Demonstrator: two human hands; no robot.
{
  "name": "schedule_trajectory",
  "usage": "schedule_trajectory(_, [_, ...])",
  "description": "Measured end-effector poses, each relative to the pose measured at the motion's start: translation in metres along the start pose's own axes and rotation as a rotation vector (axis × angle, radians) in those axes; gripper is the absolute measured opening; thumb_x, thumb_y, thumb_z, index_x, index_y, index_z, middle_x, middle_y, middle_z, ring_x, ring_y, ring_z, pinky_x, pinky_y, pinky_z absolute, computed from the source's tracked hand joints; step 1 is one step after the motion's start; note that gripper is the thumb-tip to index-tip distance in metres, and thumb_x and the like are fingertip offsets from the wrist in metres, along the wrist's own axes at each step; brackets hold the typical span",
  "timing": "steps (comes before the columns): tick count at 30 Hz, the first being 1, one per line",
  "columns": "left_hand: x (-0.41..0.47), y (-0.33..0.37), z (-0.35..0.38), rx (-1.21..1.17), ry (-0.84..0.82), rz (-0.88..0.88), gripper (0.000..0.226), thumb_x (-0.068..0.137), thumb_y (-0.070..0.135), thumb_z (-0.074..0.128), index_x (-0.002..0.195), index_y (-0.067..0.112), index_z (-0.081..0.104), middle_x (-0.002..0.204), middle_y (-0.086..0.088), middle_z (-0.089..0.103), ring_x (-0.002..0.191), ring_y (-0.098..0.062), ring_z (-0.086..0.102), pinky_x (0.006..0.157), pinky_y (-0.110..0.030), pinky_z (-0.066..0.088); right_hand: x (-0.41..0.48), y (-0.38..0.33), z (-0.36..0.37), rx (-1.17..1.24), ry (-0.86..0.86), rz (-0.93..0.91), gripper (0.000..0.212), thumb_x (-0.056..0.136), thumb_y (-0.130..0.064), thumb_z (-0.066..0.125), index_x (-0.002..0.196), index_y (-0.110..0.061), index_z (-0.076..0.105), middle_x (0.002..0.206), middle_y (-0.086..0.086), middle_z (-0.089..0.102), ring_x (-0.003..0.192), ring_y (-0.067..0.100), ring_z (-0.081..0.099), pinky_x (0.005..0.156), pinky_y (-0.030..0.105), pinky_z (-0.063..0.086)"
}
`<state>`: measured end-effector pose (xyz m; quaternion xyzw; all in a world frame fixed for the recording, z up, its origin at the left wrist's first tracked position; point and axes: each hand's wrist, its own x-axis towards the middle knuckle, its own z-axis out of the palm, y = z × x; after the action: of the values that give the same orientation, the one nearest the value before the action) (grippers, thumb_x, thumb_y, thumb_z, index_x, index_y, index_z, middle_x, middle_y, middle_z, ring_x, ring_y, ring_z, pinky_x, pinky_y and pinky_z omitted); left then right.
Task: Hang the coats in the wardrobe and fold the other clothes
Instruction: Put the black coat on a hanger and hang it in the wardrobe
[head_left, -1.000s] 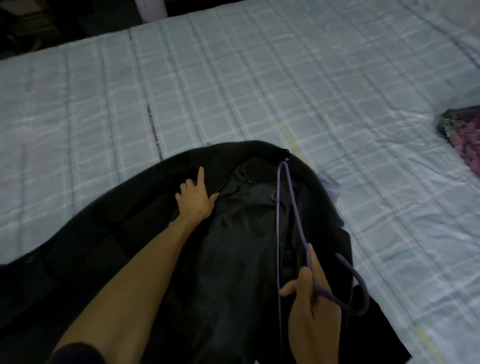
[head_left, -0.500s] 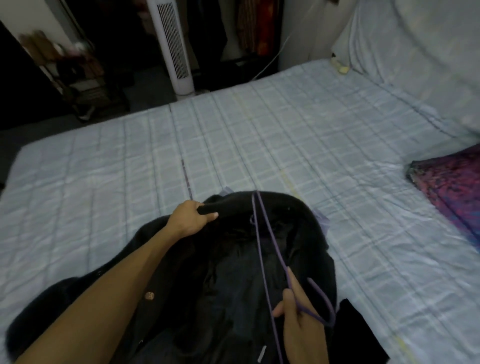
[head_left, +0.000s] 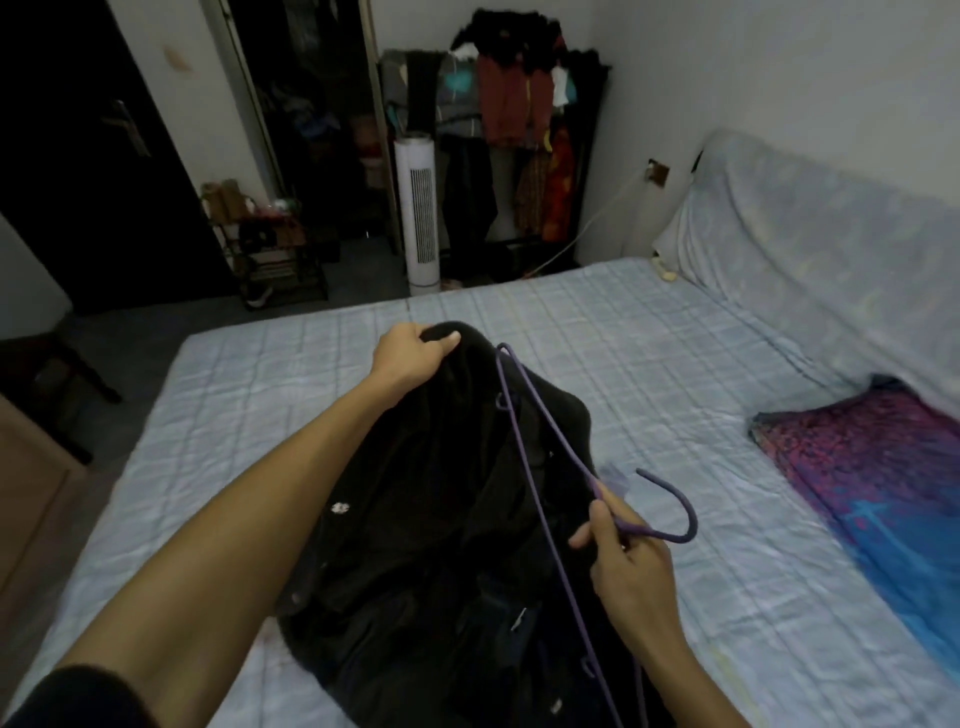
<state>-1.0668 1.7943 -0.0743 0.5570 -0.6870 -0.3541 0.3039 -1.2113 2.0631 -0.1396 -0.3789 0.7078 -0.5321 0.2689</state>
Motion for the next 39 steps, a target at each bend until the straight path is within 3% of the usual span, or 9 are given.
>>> schedule_trajectory(6, [-0.072,0.042,-0.031,-0.051,0.102,0.03,0.025,0.084,0.044,0.062,0.091,0.022,0.072,0.08,0.003,0.07,0.079,-0.016,0.066,0.075,-0.032,0.054,-0.064,-0.037,-0.056,-0.03,-0.084,-0.074,0.023,0.098,-0.02,0.049,0.109,-0.034,0.062,0.066,0.005,0.068,0.035,0.016,0.047,0.041,0.021,0.04])
schedule_trajectory(12, [-0.156,0.083,-0.045,-0.022,-0.022,0.187,0.018,0.085,0.039,0.065,0.074,0.026,0.069,0.071,0.007,0.069,0.072,-0.009,0.066,0.058,-0.022,0.047,-0.096,-0.051,-0.07,-0.191,-0.214,-0.084,0.021,0.099,-0.022,0.045,0.105,-0.037,0.06,0.066,-0.004,0.071,0.04,0.018,0.06,0.059,0.023,0.051])
schedule_trajectory(18, [-0.248,0.116,-0.055,0.105,-0.158,0.443,0.025,0.085,0.037,0.066,0.083,0.012,0.07,0.076,-0.005,0.07,0.069,-0.012,0.066,0.063,-0.026,0.049,-0.085,-0.073,-0.037,0.03,-0.078,-0.02,0.021,0.098,-0.027,0.044,0.095,-0.027,0.065,0.064,0.0,0.07,0.045,0.018,0.064,0.049,0.027,0.045])
schedule_trajectory(23, [-0.288,0.101,-0.073,0.449,-0.285,0.525,0.018,0.081,0.044,0.067,0.078,0.028,0.06,0.069,0.008,0.062,0.066,-0.004,0.058,0.062,-0.03,0.046,-0.088,-0.093,-0.047,0.289,-0.004,-0.082,0.028,0.098,-0.023,0.047,0.077,-0.014,0.063,0.067,0.006,0.069,0.059,0.022,0.069,0.038,0.024,0.042])
schedule_trajectory(26, [-0.293,0.095,-0.068,0.762,-0.224,0.631,0.037,0.075,0.058,0.063,0.099,0.035,0.047,0.103,0.008,0.054,0.098,-0.013,0.053,0.082,-0.034,0.044,-0.09,-0.097,-0.055,0.261,0.024,-0.236,0.034,0.097,-0.02,0.05,0.066,-0.013,0.061,0.06,0.004,0.067,0.056,0.018,0.067,0.045,0.026,0.045])
schedule_trajectory(28, [-0.289,0.099,-0.061,0.86,-0.068,0.743,0.083,0.064,0.068,0.064,0.131,0.03,0.032,0.139,-0.003,0.031,0.133,-0.022,0.027,0.112,-0.041,0.022,-0.091,-0.102,-0.061,0.223,0.013,-0.361,0.036,0.096,-0.019,0.052,0.061,-0.015,0.061,0.057,0.002,0.066,0.055,0.014,0.064,0.053,0.027,0.048])
schedule_trajectory(30, [-0.282,0.109,-0.05,0.859,0.021,0.844,0.103,0.061,0.069,0.065,0.143,0.024,0.022,0.148,-0.005,0.024,0.141,-0.022,0.016,0.116,-0.044,0.005,-0.092,-0.109,-0.07,0.175,-0.019,-0.501,0.037,0.095,-0.018,0.053,0.06,-0.015,0.062,0.057,-0.001,0.066,0.058,0.009,0.063,0.065,0.024,0.05])
schedule_trajectory(34, [-0.271,0.134,-0.032,0.891,0.166,0.987,0.061,0.066,0.061,0.068,0.109,0.018,0.055,0.096,-0.002,0.062,0.089,-0.023,0.058,0.086,-0.035,0.039,-0.088,-0.117,-0.087,0.119,-0.074,-0.612,0.035,0.095,-0.018,0.054,0.062,-0.016,0.063,0.059,-0.004,0.065,0.062,0.007,0.062,0.072,0.018,0.048])
schedule_trajectory(39, [-0.258,0.137,-0.026,0.945,0.168,1.008,0.041,0.069,0.052,0.07,0.093,0.02,0.06,0.081,0.0,0.066,0.069,-0.026,0.062,0.058,-0.028,0.035,-0.069,-0.109,-0.094,0.006,-0.036,-0.606,0.014,0.09,-0.027,0.062,0.078,-0.023,0.068,0.069,-0.014,0.067,0.071,0.0,0.063,0.074,0.015,0.048])
